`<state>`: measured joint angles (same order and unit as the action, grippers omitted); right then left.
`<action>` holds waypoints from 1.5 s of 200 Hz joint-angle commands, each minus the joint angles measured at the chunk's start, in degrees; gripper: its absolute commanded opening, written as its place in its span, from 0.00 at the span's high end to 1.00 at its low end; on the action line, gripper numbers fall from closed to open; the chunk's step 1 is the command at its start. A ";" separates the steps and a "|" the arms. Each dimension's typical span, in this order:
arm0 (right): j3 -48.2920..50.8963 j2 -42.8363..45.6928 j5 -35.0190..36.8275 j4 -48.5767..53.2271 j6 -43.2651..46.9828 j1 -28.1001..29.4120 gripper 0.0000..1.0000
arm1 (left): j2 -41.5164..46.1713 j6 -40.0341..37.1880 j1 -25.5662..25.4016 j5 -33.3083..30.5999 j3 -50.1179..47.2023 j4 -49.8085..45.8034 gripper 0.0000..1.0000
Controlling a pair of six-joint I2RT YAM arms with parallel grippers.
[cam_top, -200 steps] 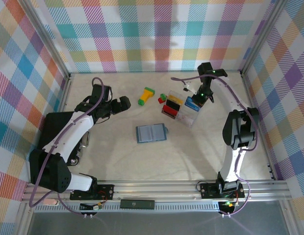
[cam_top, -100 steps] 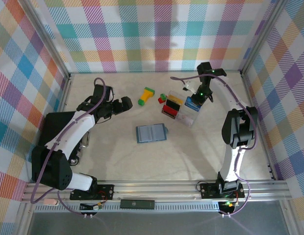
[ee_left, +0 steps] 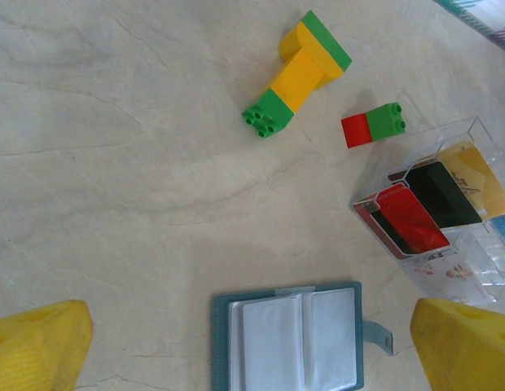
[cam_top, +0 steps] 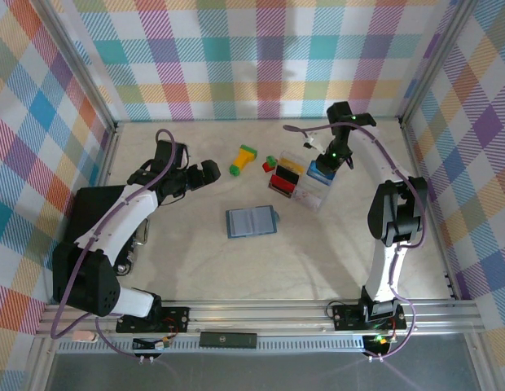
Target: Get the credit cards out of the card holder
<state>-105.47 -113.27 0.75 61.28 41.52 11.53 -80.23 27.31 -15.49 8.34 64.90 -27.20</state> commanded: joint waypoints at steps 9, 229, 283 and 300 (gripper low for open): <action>-1.50 5.37 -2.86 -0.61 -5.44 -0.37 0.67 | 0.53 0.87 0.79 -2.02 -0.92 -0.19 0.00; 27.24 15.13 1.76 -21.89 -72.53 32.70 0.33 | 10.97 3.45 7.20 -3.55 -12.19 -2.54 0.00; 16.09 0.80 2.29 -19.67 -72.54 37.37 0.31 | 12.50 3.95 8.40 -3.25 -13.14 -3.31 0.00; 13.63 -2.50 3.39 -19.35 -72.86 37.82 0.30 | 12.51 3.98 8.44 -2.77 -13.15 -3.21 0.00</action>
<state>-88.03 -112.22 2.61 40.62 -29.85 48.82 -68.86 30.65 -7.86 4.23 52.62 -29.02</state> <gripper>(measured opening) 0.696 0.997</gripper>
